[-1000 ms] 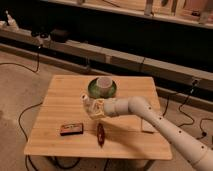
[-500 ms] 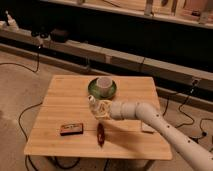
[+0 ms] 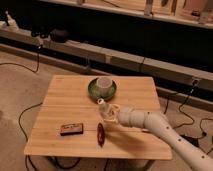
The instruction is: Stand the bottle upright
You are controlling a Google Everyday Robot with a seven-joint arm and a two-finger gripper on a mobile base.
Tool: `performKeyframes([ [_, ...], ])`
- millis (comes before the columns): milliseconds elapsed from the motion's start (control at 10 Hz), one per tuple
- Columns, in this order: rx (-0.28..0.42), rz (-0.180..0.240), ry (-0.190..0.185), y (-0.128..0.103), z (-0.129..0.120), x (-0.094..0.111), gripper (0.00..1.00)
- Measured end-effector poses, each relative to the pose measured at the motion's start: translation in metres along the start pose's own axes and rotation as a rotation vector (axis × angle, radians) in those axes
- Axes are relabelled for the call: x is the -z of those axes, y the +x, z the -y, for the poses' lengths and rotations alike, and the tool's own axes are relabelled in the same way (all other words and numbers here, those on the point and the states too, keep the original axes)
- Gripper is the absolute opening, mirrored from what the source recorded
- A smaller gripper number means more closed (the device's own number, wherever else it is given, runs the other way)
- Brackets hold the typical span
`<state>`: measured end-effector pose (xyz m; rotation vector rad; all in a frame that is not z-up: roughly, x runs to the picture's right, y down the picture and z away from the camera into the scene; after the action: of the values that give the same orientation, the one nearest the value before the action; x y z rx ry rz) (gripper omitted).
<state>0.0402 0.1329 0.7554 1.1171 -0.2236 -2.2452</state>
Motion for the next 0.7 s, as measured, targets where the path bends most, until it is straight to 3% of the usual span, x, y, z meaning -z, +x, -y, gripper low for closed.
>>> performKeyframes([
  [200,-0.034,-0.09,-0.055,0.008,0.0,0.014,0.0],
  [400,-0.075,-0.153,-0.078,0.005,0.001,0.019,0.0],
  [700,-0.124,-0.164,-0.076,-0.015,0.007,0.016,0.0],
])
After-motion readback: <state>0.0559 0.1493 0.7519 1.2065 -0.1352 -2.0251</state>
